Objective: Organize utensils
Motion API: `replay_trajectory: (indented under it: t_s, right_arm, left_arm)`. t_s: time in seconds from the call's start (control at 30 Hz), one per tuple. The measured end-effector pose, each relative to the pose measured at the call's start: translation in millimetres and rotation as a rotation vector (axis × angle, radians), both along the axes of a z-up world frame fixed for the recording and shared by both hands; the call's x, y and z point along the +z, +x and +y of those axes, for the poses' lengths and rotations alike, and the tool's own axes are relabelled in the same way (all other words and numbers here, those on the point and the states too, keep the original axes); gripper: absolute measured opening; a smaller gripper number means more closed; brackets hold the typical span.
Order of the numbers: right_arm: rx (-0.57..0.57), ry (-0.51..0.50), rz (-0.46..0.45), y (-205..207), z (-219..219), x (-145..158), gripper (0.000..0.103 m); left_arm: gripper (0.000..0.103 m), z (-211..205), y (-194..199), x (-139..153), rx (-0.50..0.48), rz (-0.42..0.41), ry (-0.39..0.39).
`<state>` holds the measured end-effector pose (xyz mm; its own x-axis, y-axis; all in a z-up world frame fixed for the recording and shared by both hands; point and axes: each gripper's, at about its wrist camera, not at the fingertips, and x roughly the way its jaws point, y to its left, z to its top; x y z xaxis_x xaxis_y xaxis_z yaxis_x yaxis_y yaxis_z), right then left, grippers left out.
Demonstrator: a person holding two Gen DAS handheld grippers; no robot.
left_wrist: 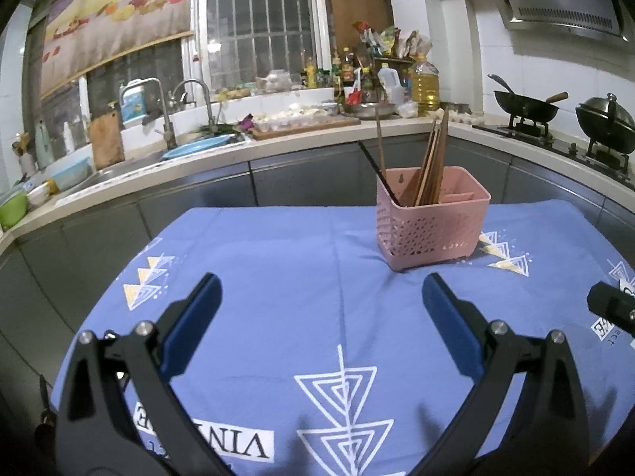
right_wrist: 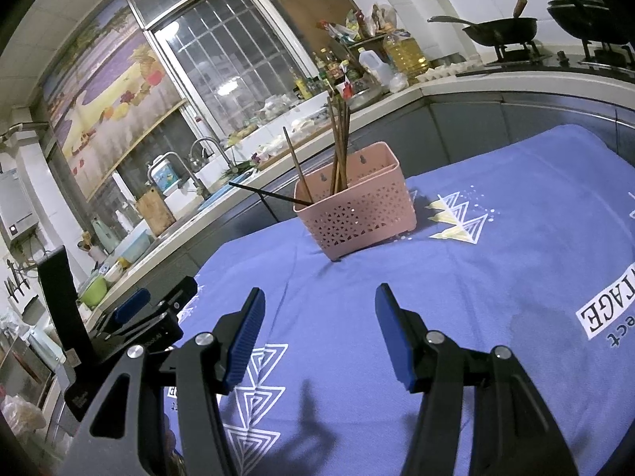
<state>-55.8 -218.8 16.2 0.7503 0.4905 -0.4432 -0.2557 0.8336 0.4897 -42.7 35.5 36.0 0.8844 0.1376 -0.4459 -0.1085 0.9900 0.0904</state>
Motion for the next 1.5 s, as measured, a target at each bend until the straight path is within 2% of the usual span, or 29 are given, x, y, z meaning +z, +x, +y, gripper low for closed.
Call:
replay_trajectory:
  t_s: [1.27,1.5]
  right_arm:
    - [-0.013,-0.003,0.01,1.4,-4.6,-2.5,0.059]
    - [-0.011,-0.013,0.002,0.7,-2.2,-3.7,0.059]
  left_arm:
    - [0.097,-0.5,-2.1,1.2,-0.008,-0.016,0.013]
    - [0.097,-0.8,-2.7,6.6,-0.024,-0.016,-0.012]
